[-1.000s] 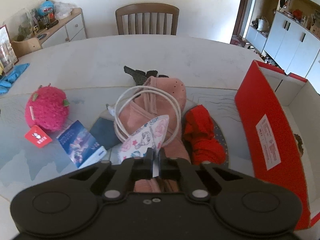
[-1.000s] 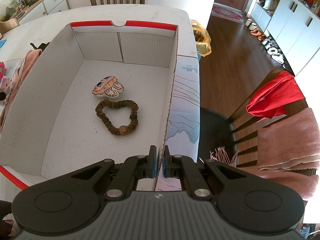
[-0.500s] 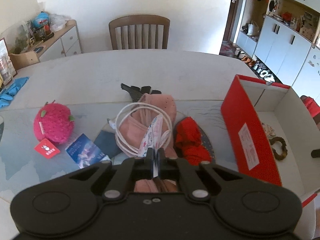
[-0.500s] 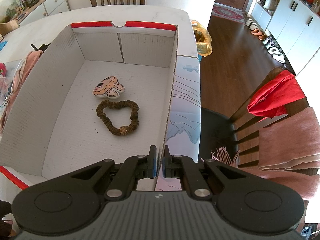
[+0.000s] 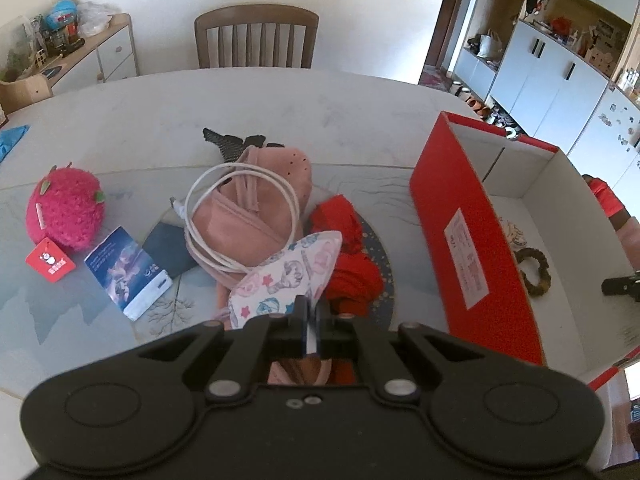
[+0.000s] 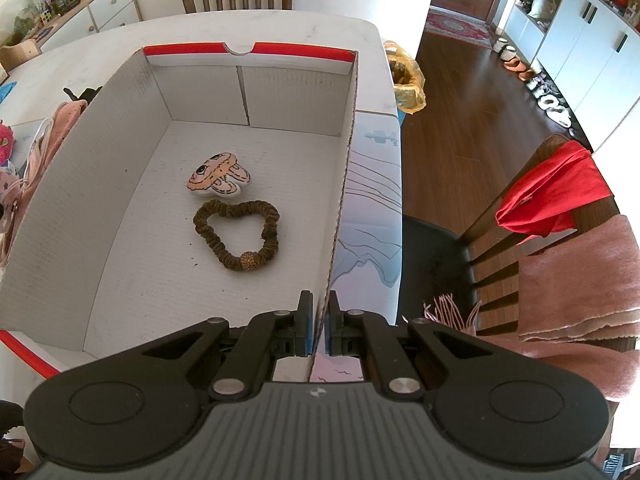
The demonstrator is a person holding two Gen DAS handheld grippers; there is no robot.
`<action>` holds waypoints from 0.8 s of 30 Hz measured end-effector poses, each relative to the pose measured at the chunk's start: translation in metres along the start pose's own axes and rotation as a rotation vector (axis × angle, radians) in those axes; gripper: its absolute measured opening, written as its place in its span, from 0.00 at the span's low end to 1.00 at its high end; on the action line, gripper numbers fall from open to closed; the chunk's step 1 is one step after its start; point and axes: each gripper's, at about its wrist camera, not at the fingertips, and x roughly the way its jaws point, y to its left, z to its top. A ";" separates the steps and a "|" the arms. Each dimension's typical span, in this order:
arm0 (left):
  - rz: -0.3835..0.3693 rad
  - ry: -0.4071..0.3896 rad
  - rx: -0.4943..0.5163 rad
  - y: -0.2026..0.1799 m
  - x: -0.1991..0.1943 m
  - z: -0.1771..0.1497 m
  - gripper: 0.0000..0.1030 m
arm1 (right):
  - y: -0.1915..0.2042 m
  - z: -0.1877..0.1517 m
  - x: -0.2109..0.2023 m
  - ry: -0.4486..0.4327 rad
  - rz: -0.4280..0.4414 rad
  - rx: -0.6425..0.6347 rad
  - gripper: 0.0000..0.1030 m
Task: Organize objects
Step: 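Carry the face mask with the left gripper over the box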
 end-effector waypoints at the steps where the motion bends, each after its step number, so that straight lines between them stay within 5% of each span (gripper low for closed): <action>1: -0.003 -0.007 -0.008 0.000 -0.002 0.000 0.01 | 0.000 0.000 0.000 0.000 0.000 0.000 0.05; 13: -0.167 -0.156 0.155 -0.063 -0.060 0.050 0.01 | 0.000 0.000 0.000 -0.004 0.000 -0.004 0.05; 24: -0.251 -0.186 0.387 -0.158 -0.038 0.071 0.01 | 0.000 -0.001 0.000 -0.005 0.000 -0.009 0.05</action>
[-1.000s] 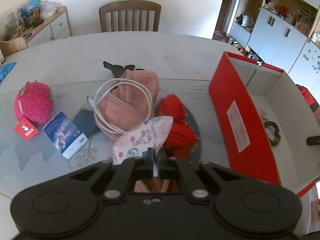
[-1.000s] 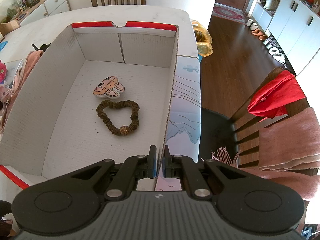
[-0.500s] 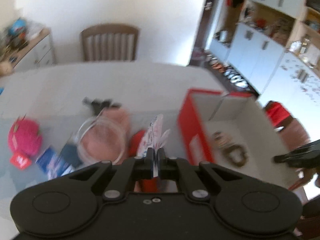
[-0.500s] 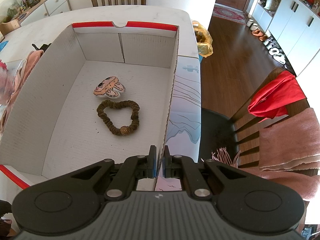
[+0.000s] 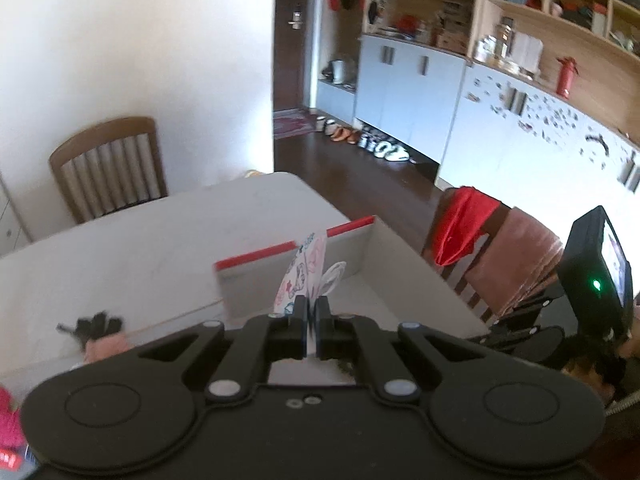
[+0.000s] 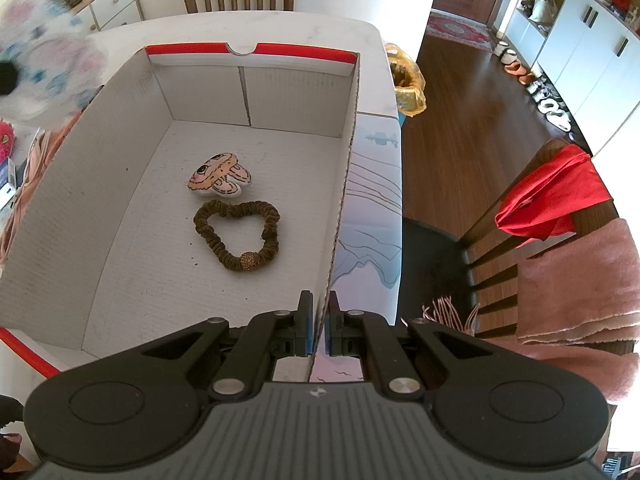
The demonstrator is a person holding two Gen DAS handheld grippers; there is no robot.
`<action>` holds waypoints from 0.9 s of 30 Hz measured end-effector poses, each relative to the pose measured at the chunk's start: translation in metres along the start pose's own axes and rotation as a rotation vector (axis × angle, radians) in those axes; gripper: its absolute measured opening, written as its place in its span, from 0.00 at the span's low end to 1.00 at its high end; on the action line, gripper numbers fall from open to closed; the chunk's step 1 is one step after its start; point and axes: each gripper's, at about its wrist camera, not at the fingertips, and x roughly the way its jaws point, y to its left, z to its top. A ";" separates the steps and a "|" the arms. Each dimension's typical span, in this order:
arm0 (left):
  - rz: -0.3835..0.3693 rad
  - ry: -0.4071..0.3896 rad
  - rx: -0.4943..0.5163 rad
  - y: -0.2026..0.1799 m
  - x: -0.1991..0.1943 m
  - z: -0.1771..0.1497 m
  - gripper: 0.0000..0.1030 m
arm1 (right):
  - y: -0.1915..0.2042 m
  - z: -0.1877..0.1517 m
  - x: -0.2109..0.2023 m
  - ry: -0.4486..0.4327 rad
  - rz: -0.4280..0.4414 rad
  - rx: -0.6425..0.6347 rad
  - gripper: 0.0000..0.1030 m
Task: Organize objects
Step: 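Carry the face mask with the left gripper over the box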
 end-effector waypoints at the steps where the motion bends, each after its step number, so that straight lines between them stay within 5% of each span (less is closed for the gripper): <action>1: -0.005 0.002 0.014 -0.005 0.006 0.003 0.01 | 0.000 0.000 0.000 0.000 -0.001 -0.001 0.05; 13: -0.019 0.065 0.164 -0.056 0.080 0.017 0.01 | -0.001 -0.001 0.000 -0.001 0.006 -0.006 0.05; 27: -0.017 0.158 0.217 -0.073 0.139 0.004 0.01 | -0.001 0.000 0.000 -0.001 0.008 -0.004 0.05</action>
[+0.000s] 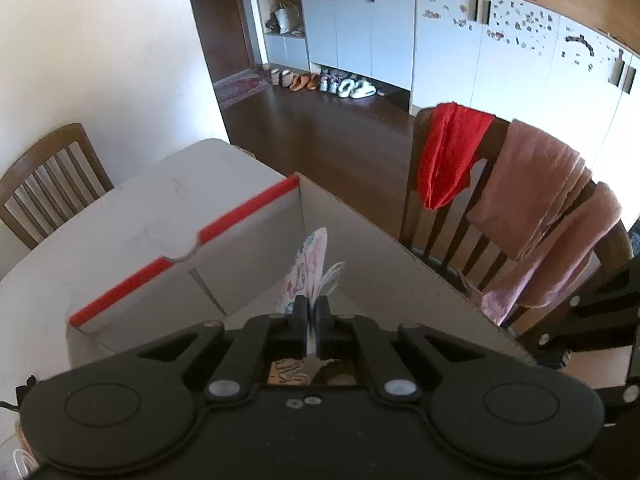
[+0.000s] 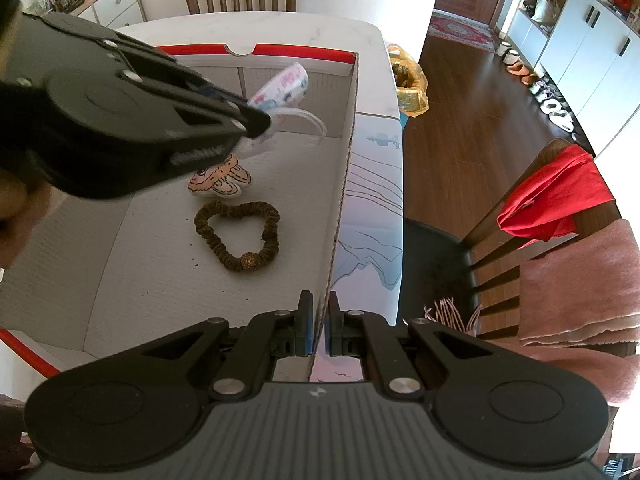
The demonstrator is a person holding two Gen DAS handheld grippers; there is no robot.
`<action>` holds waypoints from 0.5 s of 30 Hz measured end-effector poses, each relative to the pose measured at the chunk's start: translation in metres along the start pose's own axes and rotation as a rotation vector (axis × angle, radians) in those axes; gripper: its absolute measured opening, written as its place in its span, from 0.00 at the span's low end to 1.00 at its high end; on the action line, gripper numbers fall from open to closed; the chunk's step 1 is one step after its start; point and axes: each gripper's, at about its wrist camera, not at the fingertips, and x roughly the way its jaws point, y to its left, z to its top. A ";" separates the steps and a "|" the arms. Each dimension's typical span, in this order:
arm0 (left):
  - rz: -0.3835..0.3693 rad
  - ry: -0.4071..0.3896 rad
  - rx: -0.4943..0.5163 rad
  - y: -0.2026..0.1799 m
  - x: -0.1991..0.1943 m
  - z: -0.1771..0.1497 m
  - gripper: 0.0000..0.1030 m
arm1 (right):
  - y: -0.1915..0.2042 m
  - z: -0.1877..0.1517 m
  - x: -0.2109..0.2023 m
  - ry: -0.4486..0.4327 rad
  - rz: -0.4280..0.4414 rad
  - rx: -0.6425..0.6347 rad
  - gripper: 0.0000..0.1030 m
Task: Organize objects
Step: 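Carry the face mask with the left gripper over the box, then open the left gripper to drop the mask into the box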
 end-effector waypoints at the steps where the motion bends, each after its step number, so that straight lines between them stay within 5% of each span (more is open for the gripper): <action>1: -0.003 0.008 0.002 -0.002 0.003 -0.001 0.01 | 0.000 -0.001 0.000 0.000 0.000 0.000 0.05; 11: -0.090 0.090 -0.069 0.004 0.022 -0.012 0.01 | 0.001 0.000 0.001 -0.001 0.004 0.003 0.05; 15: -0.141 0.117 -0.118 0.011 0.024 -0.016 0.10 | 0.001 0.000 0.002 -0.001 0.004 0.005 0.05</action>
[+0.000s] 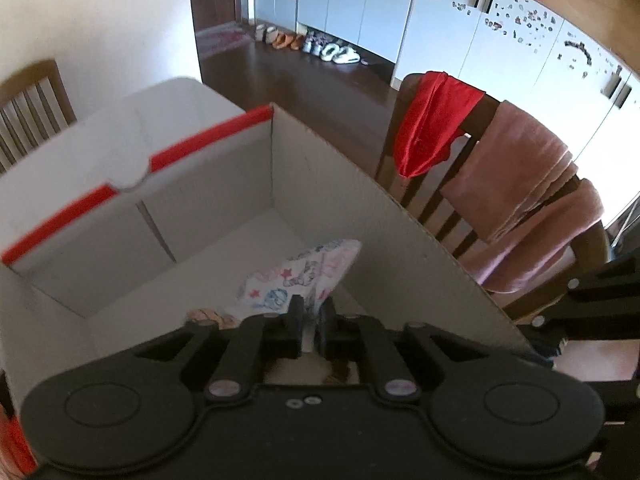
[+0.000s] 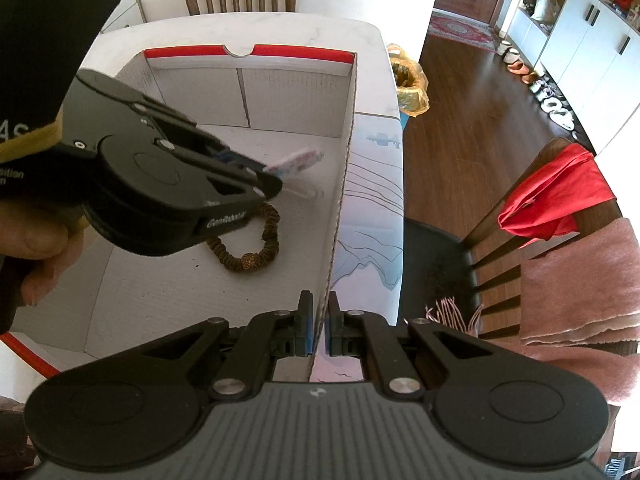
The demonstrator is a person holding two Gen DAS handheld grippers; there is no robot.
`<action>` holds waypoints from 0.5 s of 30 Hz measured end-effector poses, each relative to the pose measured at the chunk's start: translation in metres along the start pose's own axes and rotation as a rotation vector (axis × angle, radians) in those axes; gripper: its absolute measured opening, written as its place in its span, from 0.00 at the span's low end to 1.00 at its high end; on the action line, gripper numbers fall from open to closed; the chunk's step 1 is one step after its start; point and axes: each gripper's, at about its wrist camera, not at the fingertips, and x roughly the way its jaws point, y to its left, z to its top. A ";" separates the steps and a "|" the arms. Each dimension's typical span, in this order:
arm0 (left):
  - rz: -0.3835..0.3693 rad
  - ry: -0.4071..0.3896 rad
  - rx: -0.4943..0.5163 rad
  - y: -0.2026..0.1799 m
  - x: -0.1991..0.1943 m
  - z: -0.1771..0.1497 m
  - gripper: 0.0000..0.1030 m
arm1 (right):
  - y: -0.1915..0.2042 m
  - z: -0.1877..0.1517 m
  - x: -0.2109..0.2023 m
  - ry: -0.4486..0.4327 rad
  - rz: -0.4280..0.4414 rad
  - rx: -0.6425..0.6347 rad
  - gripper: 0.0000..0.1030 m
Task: Organize objects
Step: 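Open the left gripper to drop the mask into the box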
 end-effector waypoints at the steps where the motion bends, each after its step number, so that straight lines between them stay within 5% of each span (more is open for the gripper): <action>1: -0.001 0.000 -0.008 0.002 0.000 -0.001 0.12 | 0.000 0.000 0.000 0.000 0.000 0.001 0.05; 15: -0.043 -0.034 -0.034 0.004 -0.020 -0.007 0.38 | 0.000 0.000 0.001 -0.001 0.003 0.005 0.05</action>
